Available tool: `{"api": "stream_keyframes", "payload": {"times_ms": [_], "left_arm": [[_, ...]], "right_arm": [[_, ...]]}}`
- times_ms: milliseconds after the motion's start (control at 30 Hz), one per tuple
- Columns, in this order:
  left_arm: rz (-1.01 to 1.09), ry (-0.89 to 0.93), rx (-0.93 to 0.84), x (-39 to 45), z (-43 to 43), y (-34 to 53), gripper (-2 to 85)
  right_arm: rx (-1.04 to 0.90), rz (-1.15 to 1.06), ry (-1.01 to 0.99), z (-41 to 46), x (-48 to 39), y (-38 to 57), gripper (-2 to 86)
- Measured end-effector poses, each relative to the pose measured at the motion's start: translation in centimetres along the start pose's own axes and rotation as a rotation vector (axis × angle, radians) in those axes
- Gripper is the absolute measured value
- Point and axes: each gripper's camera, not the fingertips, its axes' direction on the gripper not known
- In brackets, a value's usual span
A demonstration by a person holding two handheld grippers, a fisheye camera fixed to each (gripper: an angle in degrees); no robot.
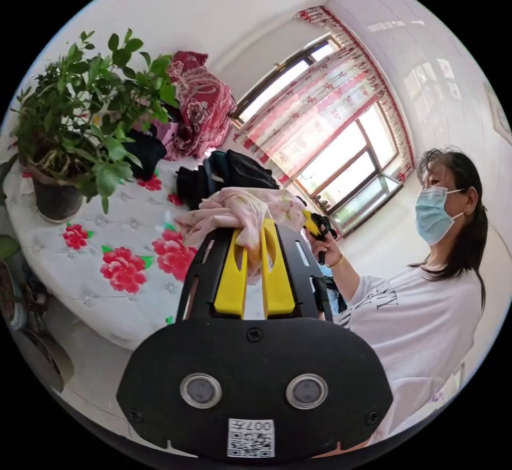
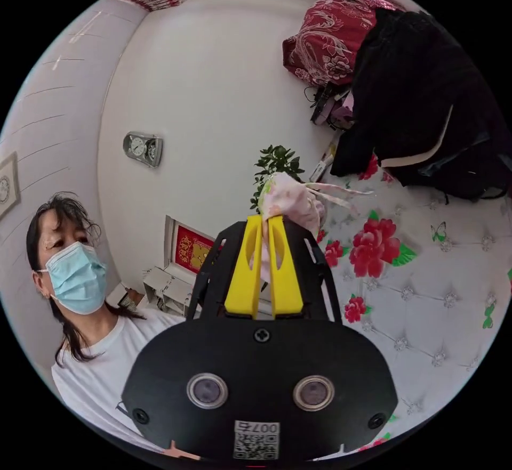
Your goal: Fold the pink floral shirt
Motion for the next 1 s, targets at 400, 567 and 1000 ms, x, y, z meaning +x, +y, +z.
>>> {"api": "stream_keyframes", "payload": {"times_ms": [400, 567, 1000], "left_arm": [[-0.413, -0.708, -0.269, -13.1, 8.8, 7.9, 9.1], [-0.299, -0.623, -0.24, -9.5, 12.5, 9.5, 7.0], [0.164, -0.187, -0.699, 7.7, 37.1, 12.5, 6.6]], "right_arm": [[-0.267, 0.14, 0.777, 9.7, 15.5, -0.4, 2.0], [-0.386, 0.252, 1.061, 1.8, 17.7, 9.8, 2.0], [-0.357, 0.109, 1.454, -4.0, 12.5, 18.8, 3.4]]}}
